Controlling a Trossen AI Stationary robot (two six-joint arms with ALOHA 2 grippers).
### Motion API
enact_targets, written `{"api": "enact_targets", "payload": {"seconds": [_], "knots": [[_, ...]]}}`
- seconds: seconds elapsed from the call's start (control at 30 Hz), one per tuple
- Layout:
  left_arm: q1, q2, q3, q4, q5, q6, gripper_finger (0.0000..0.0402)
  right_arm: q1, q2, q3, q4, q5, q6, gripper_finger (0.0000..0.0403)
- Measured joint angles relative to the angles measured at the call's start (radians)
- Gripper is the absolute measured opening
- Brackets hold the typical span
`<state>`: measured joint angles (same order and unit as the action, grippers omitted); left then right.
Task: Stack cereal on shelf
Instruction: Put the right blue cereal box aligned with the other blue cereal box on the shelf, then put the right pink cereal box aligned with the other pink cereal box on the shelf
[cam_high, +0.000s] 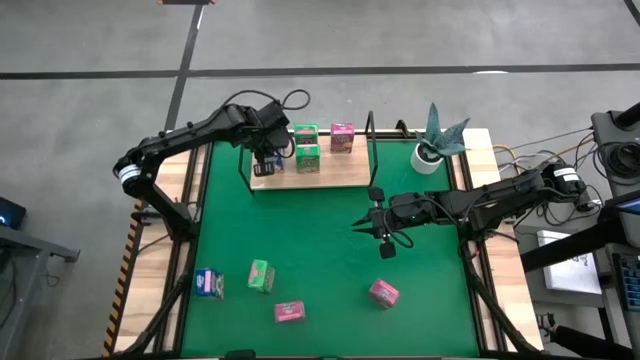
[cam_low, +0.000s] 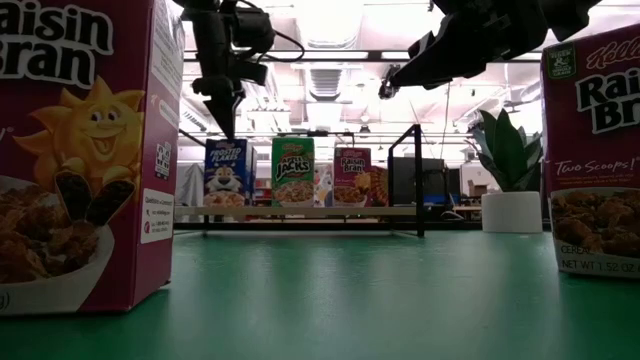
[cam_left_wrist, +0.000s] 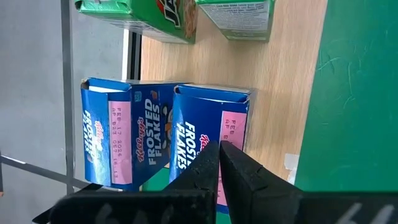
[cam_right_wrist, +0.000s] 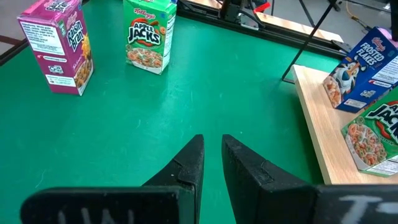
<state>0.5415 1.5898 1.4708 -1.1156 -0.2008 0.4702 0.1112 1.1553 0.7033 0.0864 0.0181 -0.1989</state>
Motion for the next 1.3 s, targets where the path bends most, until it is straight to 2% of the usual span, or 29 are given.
{"api": "enact_targets", "payload": {"seconds": [0.37, 0.5, 0.6, 0.73, 0.8, 0.87, 0.93, 1.3], "knots": [[-0.001, 0.001, 0.054, -0.047, 0.000, -0.009, 0.0000, 0.000, 0.000, 0.000, 0.000, 0.000, 0.001, 0.0047], [-0.005, 0.001, 0.091, -0.088, 0.001, -0.057, 0.0000, 0.000, 0.000, 0.000, 0.000, 0.000, 0.001, 0.0047], [-0.023, -0.012, 0.102, -0.089, 0.044, -0.089, 0.0000, 0.000, 0.000, 0.000, 0.000, 0.000, 0.007, 0.0047], [-0.061, -0.020, 0.103, -0.139, 0.048, -0.118, 0.0000, 0.000, 0.000, 0.000, -0.001, 0.000, 0.009, 0.0047], [-0.085, -0.025, 0.102, -0.166, 0.144, -0.123, 0.0000, 0.002, 0.000, 0.000, -0.003, 0.000, 0.010, 0.0047], [-0.127, -0.040, 0.102, -0.153, 0.272, -0.123, 0.0000, 0.003, 0.000, 0.000, -0.006, 0.000, 0.018, 0.0047], [-0.183, -0.060, 0.098, -0.107, 0.347, -0.123, 0.0000, 0.007, 0.000, 0.000, -0.004, 0.000, 0.019, 0.0047], [-0.542, -0.134, 0.062, 0.203, 0.342, -0.155, 0.0000, 0.044, 0.000, 0.002, 0.000, 0.002, 0.114, 0.0047]]}}
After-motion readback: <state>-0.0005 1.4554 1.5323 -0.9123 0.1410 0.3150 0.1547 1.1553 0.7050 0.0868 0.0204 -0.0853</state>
